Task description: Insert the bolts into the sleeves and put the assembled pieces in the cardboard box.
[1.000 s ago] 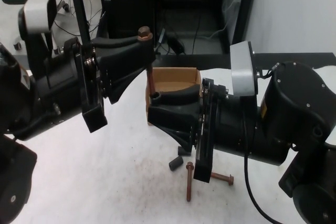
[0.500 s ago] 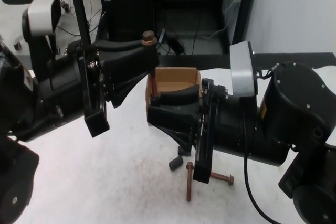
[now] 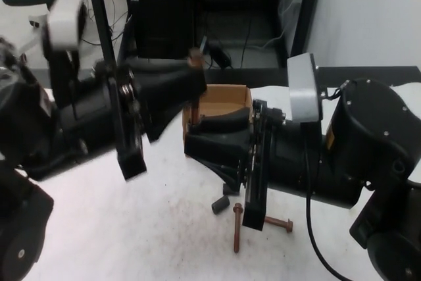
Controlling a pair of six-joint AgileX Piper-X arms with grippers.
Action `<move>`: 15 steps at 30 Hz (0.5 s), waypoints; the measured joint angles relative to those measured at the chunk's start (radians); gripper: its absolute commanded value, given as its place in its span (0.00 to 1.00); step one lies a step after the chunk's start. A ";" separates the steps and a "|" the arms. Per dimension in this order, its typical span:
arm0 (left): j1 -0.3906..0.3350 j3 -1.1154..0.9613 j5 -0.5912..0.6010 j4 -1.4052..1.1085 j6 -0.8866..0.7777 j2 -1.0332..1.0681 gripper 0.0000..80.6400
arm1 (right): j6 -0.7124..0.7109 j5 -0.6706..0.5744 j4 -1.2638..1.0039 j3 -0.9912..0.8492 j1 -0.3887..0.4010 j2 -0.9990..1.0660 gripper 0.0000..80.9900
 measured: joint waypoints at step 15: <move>0.020 -0.002 0.029 0.046 0.072 0.000 0.12 | 0.020 -0.077 0.009 -0.016 -0.048 0.005 0.01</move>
